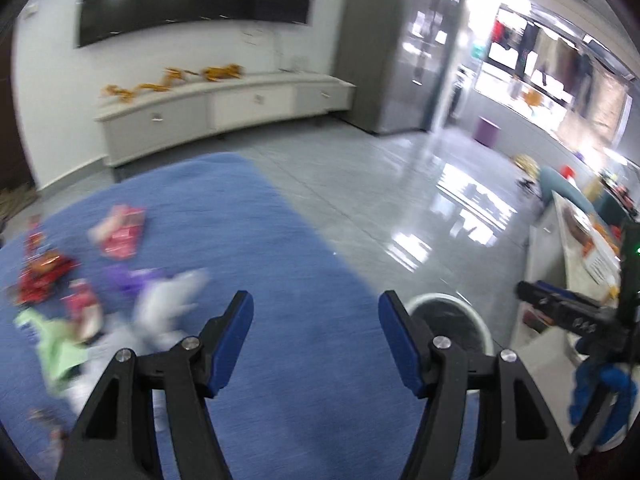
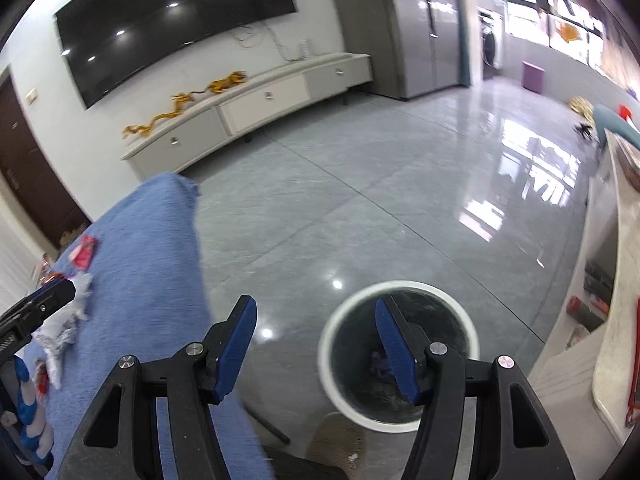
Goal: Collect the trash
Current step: 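Grasp the clear plastic bag with the left gripper while the right grasps the white tissue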
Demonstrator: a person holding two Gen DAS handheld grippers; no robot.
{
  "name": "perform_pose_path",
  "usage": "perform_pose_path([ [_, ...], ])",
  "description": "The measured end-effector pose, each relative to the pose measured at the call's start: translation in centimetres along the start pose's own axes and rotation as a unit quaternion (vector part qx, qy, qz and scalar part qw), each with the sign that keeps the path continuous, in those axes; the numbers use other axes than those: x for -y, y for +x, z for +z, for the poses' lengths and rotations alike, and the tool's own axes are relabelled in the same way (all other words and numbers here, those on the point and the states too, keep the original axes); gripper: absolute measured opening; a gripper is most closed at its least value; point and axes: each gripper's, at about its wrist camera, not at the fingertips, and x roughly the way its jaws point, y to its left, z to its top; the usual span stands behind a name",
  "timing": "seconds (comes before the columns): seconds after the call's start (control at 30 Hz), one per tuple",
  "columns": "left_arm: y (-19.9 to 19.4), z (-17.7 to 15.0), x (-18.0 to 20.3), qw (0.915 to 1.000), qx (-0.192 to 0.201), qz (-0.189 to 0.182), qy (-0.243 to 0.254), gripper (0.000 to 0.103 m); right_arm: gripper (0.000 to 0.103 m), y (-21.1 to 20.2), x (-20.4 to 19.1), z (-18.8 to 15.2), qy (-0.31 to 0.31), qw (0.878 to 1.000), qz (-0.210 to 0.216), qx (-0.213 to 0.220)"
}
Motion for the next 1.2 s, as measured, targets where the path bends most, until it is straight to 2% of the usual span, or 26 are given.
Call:
perform_pose_path([
  [0.13, -2.7, -2.0, -5.6, 0.9979, 0.019, 0.044, -0.043, 0.063, 0.059, 0.6, -5.2, 0.3, -0.046, 0.999, 0.027, -0.004],
  [0.27, -5.1, -5.0, -11.5, 0.9905, 0.027, 0.096, -0.094, 0.061, 0.059, 1.7, -10.5, 0.1, -0.092, 0.994, 0.057, -0.015],
  [0.4, -7.1, -8.4, -15.4, 0.9816, 0.026, 0.142, -0.124, 0.06, 0.059, 2.9, -15.1, -0.6, -0.127, 0.987, 0.091, -0.033],
  [0.47, -7.9, -10.3, -16.8, 0.978, 0.019, 0.153, -0.14, 0.06, 0.059, 3.2, -17.9, -1.4, -0.15, 0.981, 0.112, -0.042],
  [0.6, -7.8, -12.0, -18.5, 0.9756, 0.0, 0.154, -0.156, 0.051, 0.059, 4.0, -23.1, -2.8, -0.19, 0.966, 0.161, -0.062],
  [0.73, -6.9, -13.3, -19.7, 0.9744, -0.015, 0.14, -0.175, 0.038, 0.056, 5.2, -26.6, -3.4, -0.211, 0.959, 0.176, -0.068],
  [0.87, -6.8, -13.8, -19.6, 0.9764, -0.01, 0.115, -0.183, 0.027, 0.052, 7.3, -28.6, -3.1, -0.208, 0.958, 0.179, -0.08],
  [1.07, -6.4, -13.3, -19.5, 0.9774, -0.009, 0.099, -0.186, 0.022, 0.047, 11.1, -30.2, -2.8, -0.189, 0.96, 0.175, -0.11],
  [1.13, -6.4, -13.3, -19.5, 0.9773, -0.009, 0.099, -0.187, 0.021, 0.043, 12.1, -30.0, -2.7, -0.166, 0.962, 0.181, -0.121],
  [1.2, -6.4, -13.3, -19.4, 0.9775, -0.009, 0.099, -0.186, 0.021, 0.03, 12.8, -29.8, -2.5, -0.153, 0.962, 0.187, -0.124],
])
